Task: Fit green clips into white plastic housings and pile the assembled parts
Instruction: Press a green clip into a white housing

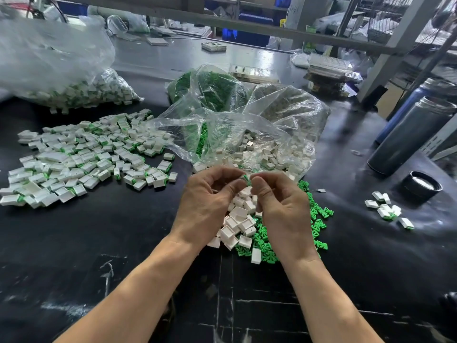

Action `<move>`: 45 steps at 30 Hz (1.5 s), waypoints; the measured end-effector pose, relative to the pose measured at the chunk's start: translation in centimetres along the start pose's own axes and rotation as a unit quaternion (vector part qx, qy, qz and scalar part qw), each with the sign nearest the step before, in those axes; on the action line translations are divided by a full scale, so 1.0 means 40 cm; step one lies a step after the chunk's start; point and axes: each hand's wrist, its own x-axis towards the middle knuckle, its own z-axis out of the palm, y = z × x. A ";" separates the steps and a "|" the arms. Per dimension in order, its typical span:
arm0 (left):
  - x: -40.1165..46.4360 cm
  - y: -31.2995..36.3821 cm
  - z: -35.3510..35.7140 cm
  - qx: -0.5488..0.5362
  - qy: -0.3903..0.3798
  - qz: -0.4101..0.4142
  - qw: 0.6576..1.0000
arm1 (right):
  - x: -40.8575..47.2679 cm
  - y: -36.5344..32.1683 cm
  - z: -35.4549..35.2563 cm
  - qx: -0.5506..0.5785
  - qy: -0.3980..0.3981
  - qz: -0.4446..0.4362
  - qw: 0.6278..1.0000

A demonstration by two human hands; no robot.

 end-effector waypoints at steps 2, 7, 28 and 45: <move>0.001 0.000 -0.001 0.009 -0.001 0.004 1.000 | -0.002 0.001 0.000 -0.020 -0.005 -0.013 1.000; 0.001 0.002 -0.004 0.019 -0.007 0.008 1.000 | 0.000 -0.001 -0.005 -0.019 -0.017 -0.003 1.000; 0.004 0.007 -0.019 0.040 -0.042 0.008 0.998 | 0.006 0.008 -0.008 -0.026 -0.025 0.034 0.999; 0.015 0.000 -0.033 0.029 -0.010 -0.004 1.000 | 0.010 0.002 -0.029 0.026 -0.034 0.078 0.996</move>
